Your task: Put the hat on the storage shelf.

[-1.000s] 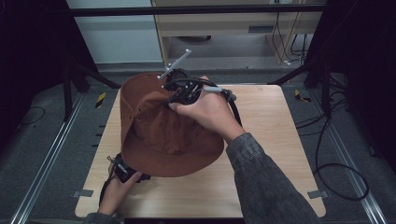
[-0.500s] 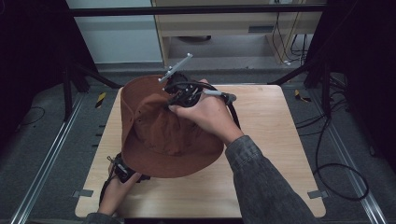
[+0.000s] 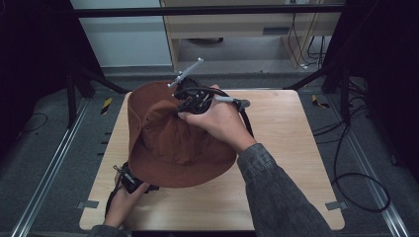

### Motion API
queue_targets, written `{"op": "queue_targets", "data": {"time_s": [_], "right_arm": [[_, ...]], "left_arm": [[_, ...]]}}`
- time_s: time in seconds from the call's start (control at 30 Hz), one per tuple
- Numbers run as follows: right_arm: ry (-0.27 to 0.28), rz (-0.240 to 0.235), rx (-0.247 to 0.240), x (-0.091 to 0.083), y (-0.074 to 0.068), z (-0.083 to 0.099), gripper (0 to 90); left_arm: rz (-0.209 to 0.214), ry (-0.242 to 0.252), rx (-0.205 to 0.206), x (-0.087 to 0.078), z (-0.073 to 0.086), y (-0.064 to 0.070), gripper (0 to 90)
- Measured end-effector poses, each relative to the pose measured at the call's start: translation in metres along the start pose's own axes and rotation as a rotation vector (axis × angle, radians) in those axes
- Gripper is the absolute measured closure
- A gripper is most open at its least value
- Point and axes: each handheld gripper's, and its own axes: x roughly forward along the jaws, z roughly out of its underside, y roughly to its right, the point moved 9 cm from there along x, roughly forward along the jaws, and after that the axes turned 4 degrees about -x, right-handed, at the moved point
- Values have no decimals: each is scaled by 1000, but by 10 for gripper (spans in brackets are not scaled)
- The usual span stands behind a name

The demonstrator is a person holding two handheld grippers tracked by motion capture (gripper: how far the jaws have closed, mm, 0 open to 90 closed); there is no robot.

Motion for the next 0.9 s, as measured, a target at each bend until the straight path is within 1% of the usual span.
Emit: {"op": "queue_targets", "data": {"time_s": [0.23,0.3,0.53,0.57,0.63,0.77,0.9], "right_arm": [[0,-5,-10,3,-3,2,743],[-1,-5,-12,5,-4,3,715],[-9,-6,-20,10,-5,4,604],[-13,-5,-22,12,-6,4,567],[-13,-5,-23,13,-7,3,555],[-5,-2,-16,16,-6,1,490],[-1,2,-11,17,-5,0,460]], "left_arm": [[0,-1,1,0,0,0,0],[0,-7,8,0,0,-1,0],[1,-6,8,0,0,0,0],[1,-6,7,0,0,0,0],[1,-7,7,0,0,0,0],[1,-7,7,0,0,0,0],[1,-6,7,0,0,0,0]]}}
